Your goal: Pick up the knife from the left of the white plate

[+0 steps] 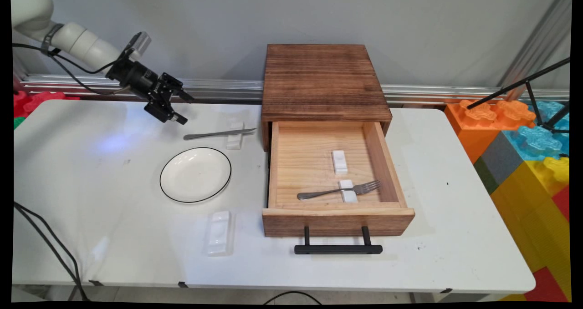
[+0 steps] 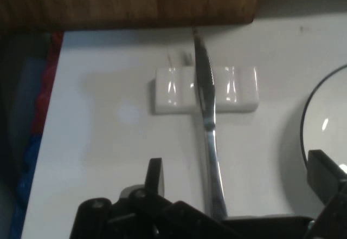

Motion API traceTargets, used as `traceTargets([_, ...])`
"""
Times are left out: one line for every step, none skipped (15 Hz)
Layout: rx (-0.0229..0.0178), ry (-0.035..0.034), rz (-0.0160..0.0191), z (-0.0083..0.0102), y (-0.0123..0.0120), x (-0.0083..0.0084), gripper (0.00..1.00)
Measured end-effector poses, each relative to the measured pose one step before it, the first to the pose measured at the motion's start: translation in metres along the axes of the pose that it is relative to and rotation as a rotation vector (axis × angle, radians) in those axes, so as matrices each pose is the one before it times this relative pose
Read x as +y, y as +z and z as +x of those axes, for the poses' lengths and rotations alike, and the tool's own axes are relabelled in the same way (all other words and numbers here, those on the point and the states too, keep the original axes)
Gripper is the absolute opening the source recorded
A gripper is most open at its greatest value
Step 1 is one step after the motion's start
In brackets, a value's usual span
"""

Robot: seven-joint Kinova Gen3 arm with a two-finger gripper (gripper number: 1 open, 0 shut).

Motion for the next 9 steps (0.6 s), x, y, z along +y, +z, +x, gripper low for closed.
traceTargets([0.00056,0.00032,0.00062,0.00517,0.00246,-0.00021,1.00])
traceTargets([-0.00085,-0.00003,0.00017,0.00437,0.00213,-0.00032,1.00])
traceTargets([-0.00208,-0.00047,-0.00011,0.00235,0.00113,0.00002,1.00])
traceTargets([-0.00565,0.00033,-0.00217,0.00387,0.00224,-0.00036,1.00])
traceTargets([-0.00996,0.00181,-0.00294,0.00455,0.00303,-0.00091,1.00])
traceTargets([-0.00989,0.00162,-0.00198,0.00351,0.00229,-0.00072,1.00])
traceTargets([-0.01193,0.00226,-0.00283,0.00343,0.00236,-0.00070,1.00])
traceTargets([-0.00857,0.00135,-0.00147,0.00201,0.00145,-0.00031,1.00])
traceTargets([-0.01194,0.00159,-0.00345,0.00287,0.00242,-0.00047,1.00])
